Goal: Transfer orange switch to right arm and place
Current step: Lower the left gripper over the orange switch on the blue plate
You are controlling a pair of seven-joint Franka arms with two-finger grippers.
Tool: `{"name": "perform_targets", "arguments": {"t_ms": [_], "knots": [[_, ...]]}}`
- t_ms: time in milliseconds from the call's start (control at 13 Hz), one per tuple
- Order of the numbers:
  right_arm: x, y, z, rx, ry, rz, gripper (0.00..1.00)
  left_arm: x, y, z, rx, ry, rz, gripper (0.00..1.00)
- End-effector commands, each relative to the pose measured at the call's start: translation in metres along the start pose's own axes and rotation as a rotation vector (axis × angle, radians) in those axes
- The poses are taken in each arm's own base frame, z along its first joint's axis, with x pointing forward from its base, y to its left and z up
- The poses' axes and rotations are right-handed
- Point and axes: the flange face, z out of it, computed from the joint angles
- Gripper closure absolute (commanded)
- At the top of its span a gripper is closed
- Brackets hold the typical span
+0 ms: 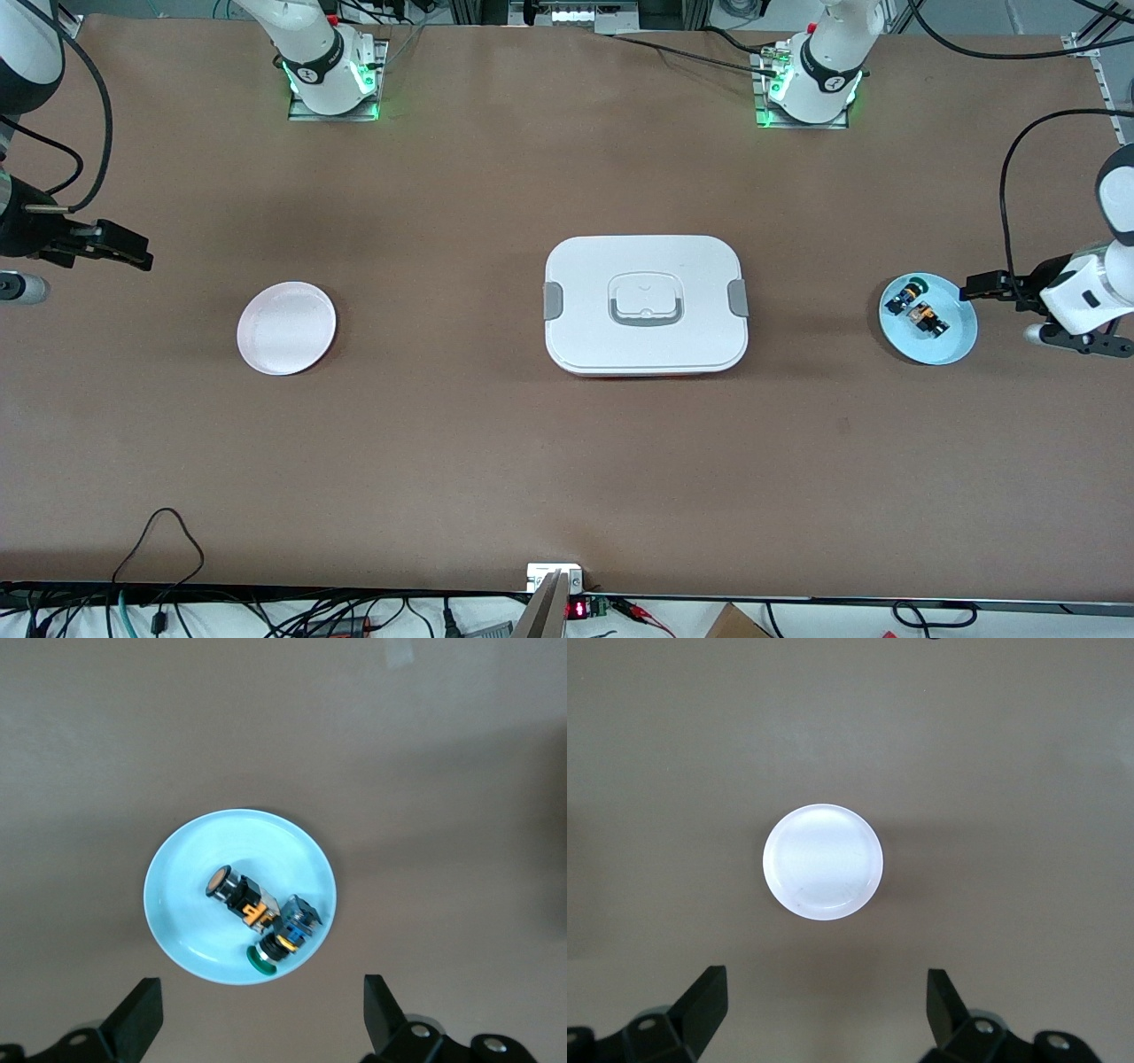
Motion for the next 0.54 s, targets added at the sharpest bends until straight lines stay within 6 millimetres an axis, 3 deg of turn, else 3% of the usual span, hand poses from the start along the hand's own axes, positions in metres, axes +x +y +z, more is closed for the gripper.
{"name": "perform_targets", "arguments": {"t_ms": [0,307,460], "knots": [[-0.004,-0.002,-0.002,0.004,-0.001,-0.014,0.00,-0.009,-0.001,0.032,0.048,-0.005,0.085,0.00],[-0.003,-0.002,-0.001,0.006,0.001,-0.016,0.01,-0.017,-0.013,0.079,0.051,0.032,0.144,0.00],[-0.003,-0.002,-0.001,0.006,0.002,-0.014,0.30,-0.022,-0.019,0.098,0.079,0.082,0.233,0.00]]}}
